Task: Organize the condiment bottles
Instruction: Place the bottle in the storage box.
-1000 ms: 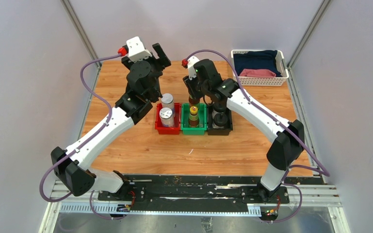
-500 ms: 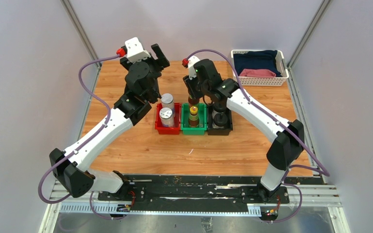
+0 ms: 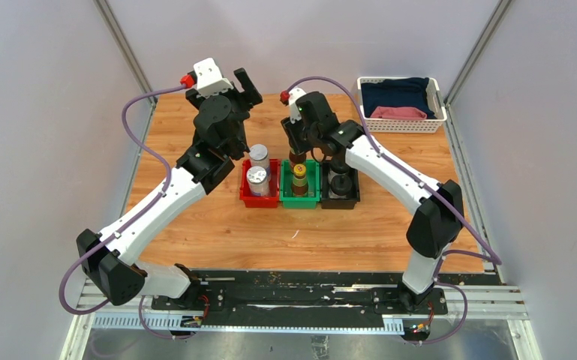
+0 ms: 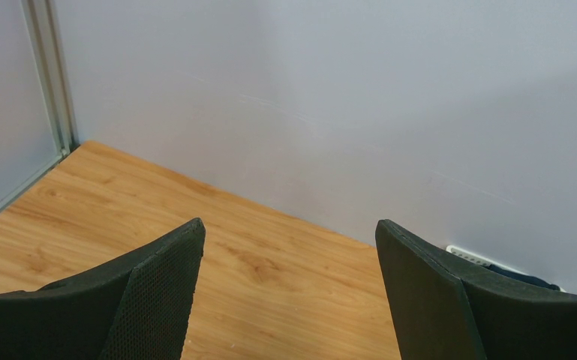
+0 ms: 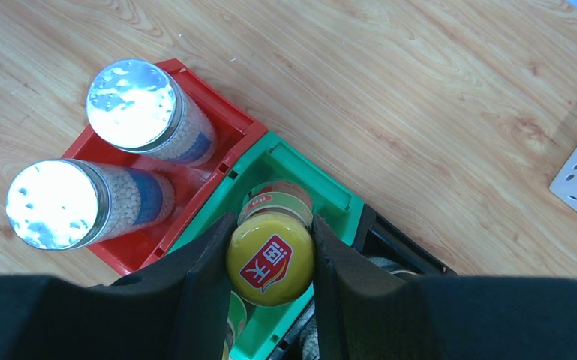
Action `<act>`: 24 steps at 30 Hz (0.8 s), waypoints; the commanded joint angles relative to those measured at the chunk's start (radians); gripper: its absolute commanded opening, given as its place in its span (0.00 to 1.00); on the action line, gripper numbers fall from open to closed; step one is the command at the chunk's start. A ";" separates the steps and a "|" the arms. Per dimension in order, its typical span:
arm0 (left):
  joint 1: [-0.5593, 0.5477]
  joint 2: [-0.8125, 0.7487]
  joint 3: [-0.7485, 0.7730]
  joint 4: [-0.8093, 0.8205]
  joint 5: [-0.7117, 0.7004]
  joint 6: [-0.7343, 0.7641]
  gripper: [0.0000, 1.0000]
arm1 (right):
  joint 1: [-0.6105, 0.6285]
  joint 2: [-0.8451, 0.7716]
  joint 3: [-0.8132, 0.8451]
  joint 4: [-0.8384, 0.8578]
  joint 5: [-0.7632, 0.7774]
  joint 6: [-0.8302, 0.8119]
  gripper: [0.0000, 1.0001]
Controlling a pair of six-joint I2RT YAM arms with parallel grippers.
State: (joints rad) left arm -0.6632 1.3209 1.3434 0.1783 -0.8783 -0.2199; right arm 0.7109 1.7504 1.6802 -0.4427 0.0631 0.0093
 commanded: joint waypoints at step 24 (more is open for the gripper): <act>0.005 0.005 -0.004 0.022 -0.037 0.005 0.87 | -0.045 0.020 0.041 0.056 -0.024 0.019 0.00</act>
State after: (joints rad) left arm -0.6632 1.3212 1.3434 0.1783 -0.8841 -0.2169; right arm 0.6781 1.7855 1.6855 -0.4450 0.0490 0.0185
